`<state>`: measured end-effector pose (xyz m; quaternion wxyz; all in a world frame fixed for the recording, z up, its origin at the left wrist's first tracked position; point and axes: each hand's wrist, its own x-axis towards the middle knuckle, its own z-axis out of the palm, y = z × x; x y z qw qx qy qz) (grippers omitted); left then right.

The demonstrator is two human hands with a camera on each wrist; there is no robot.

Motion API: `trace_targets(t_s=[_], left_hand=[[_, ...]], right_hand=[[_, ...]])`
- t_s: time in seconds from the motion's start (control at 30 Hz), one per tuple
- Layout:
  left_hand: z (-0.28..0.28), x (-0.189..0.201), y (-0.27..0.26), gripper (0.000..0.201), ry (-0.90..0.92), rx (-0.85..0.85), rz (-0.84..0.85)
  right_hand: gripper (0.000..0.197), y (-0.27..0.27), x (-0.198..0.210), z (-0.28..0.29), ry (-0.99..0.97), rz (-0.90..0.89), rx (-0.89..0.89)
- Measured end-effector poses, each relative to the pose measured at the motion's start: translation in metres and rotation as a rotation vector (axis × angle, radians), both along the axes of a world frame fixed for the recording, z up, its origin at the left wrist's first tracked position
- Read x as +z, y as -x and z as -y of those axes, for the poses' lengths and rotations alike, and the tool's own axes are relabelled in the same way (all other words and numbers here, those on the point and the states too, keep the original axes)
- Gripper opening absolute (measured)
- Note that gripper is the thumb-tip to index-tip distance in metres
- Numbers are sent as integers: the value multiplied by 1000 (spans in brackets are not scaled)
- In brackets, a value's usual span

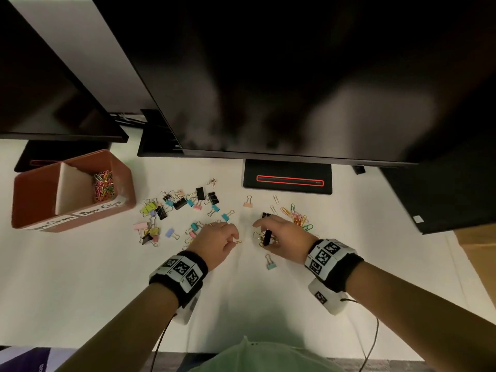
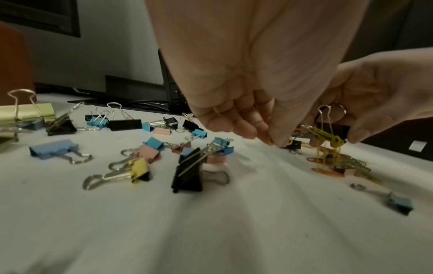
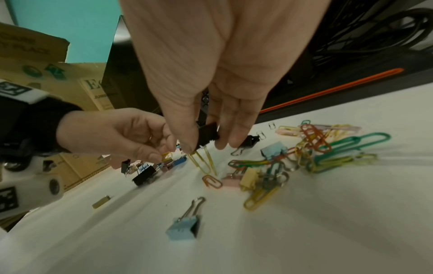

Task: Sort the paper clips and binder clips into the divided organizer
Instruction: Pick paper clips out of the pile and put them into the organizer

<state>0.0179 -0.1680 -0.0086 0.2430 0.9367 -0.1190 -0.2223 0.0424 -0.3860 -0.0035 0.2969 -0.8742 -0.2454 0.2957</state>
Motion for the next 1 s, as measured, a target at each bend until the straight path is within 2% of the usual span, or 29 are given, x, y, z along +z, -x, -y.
trace_targets(t_s=[0.07,0.2,0.3,0.4,0.6,0.8,1.0], left_hand=[[4,3,4,18,81,55,-55],[14,-1,7,23,119,75,-100],[23,-5,8,16,174,94,-78],[28,-9,8,6,303,125,-45],[35,-5,3,8,534,272,-254],[33,3,-1,9,748,415,-428],[27,8,-7,9,707,435,-386]], right_hand=[[56,-1,3,4,-32,9,-18],[56,-3,10,9,-61,46,-67],[57,-3,14,13,-87,42,-92],[55,-3,16,15,-104,66,-68],[53,-1,18,14,-154,55,-60],[52,-6,18,13,-116,33,-58],[54,-7,17,11,-97,20,-41]])
